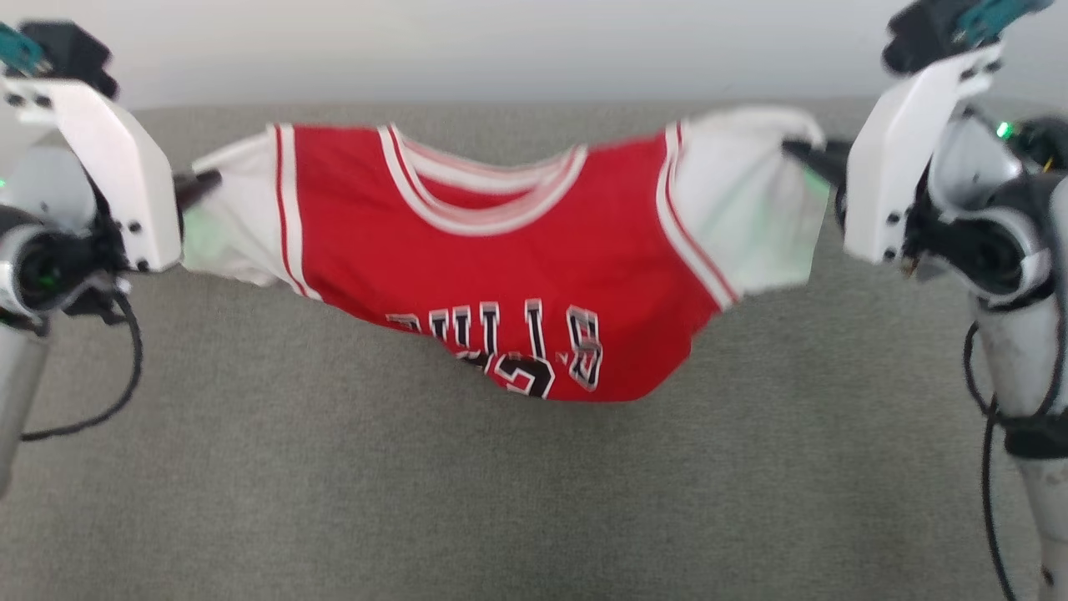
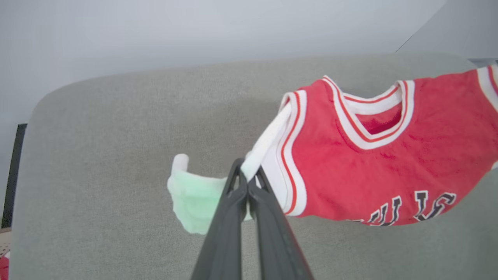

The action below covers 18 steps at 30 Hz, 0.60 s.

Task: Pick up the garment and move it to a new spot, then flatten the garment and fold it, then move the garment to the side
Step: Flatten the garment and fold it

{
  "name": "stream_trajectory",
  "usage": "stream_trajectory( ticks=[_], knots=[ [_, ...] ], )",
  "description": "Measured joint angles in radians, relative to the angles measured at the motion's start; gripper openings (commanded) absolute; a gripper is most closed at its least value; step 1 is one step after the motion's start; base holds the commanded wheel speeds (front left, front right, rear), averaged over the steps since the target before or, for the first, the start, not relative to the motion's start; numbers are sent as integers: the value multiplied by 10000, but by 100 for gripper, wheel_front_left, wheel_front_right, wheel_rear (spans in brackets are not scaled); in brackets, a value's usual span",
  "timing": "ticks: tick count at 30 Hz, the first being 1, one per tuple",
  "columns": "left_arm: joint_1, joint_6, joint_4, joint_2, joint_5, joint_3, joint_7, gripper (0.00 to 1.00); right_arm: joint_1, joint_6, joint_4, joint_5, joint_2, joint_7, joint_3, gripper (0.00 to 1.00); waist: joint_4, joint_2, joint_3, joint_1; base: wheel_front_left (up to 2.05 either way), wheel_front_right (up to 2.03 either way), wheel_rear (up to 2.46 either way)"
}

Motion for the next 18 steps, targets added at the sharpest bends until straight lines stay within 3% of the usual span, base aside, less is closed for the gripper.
stream_trajectory(
  ticks=[10,18],
  knots=[
    [-912,416,-1294,516,128,449,205,0,-1177,0,-109,408,-71,-1511,-31,0,-384,0,-1086,0,0,0,0],
    [-1719,556,-1685,591,360,623,88,0,-1993,0,-27,502,-54,-2111,-165,0,-503,0,-1503,0,0,0,0]
  ],
)
